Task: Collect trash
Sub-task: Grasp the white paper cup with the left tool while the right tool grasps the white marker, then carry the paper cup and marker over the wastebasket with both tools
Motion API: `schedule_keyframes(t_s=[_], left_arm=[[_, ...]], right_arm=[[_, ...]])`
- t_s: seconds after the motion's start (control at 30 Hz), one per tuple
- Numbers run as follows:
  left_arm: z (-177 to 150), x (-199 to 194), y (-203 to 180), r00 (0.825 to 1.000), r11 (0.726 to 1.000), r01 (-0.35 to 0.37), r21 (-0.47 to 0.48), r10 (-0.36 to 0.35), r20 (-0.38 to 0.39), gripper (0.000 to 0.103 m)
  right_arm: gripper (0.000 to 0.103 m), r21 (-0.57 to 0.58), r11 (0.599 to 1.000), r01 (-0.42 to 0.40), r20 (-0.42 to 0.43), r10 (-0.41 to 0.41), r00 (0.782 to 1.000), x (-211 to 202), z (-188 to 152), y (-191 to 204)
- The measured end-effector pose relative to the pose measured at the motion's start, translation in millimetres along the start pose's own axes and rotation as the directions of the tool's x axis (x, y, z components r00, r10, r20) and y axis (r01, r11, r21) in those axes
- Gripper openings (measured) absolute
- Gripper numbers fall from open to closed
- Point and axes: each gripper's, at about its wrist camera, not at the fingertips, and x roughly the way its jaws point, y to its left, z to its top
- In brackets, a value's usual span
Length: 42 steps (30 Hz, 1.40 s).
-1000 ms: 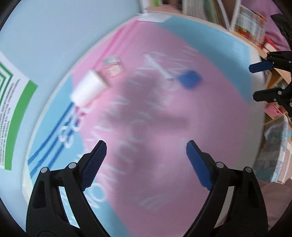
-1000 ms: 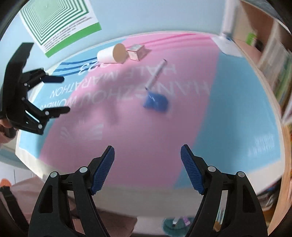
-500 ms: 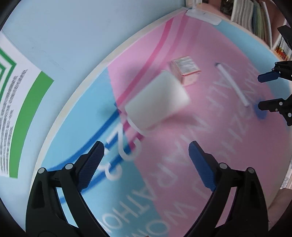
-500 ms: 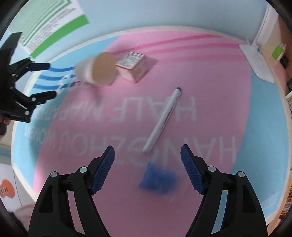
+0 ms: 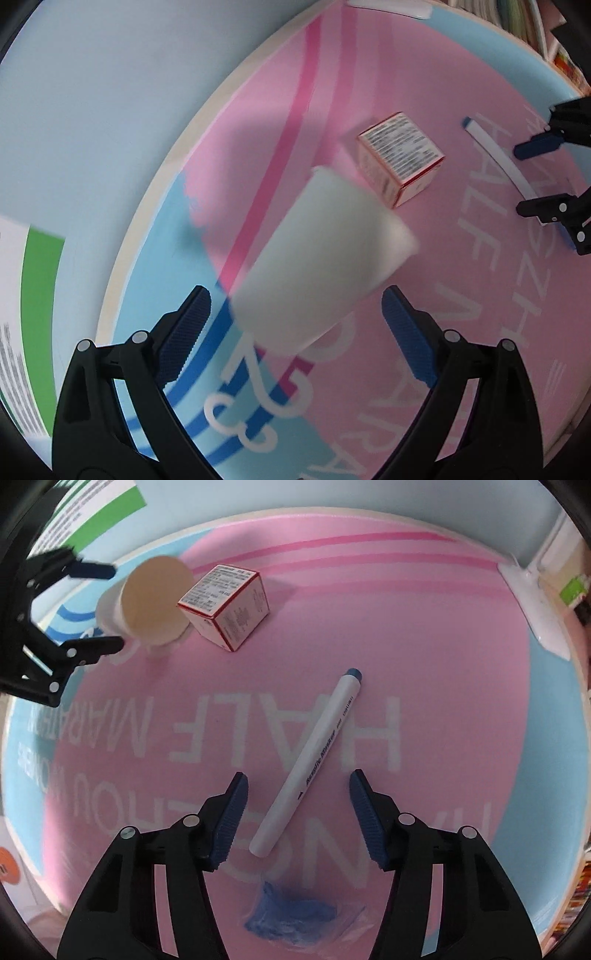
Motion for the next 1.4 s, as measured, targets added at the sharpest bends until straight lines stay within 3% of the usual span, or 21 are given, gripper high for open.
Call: schedule_keyframes(t_s=[0.13,0.17,0.2,0.27,0.47,0.9,1.17,1.4], left_arm=[[9,9,-7,1.0,0.999,-0.005,0.053,0.005,-0.007,0.081],[11,12,-8,1.0,0.998,-0.007,0.065,0.008,-0.012,0.069],[12,14,-8,1.0,0.998,-0.007,0.068,0.008,-0.02,0.065],[16,15,-7,1.0,0.998,-0.006,0.067,0.007,-0.019,0.064],[18,12,-6,0.999,0.998,-0.03,0.062,0.031,-0.017,0.062],[-12,-56,-11,0.998,1.0,-0.022,-0.02,0.023,0.051,0.06],[-26,-97,-62,0.993,0.999,-0.003,0.037,-0.002,0.114,0.06],[-8,-126,-144,0.985,0.98,0.037,0.196,-0.069,0.158,0.06]], right_arm=[[0.038,0.001,0.999,0.042,0.022,-0.042,0.999,-1,-2,7],[0.032,0.013,0.999,0.041,0.025,-0.042,0.999,-2,-2,5],[0.018,0.024,0.999,0.043,0.029,-0.043,0.999,-2,-3,4],[0.014,0.047,0.999,0.027,0.031,-0.029,0.999,-3,-4,-2],[0.013,0.155,0.985,-0.075,0.045,0.068,0.997,-6,0,-24],[0.013,0.164,0.98,-0.11,0.162,0.083,0.983,-77,-13,-31],[0.013,0.218,0.973,-0.075,0.206,0.029,0.978,-118,-75,-40],[0.013,0.346,0.937,-0.05,0.226,-0.032,0.974,-152,-162,-63]])
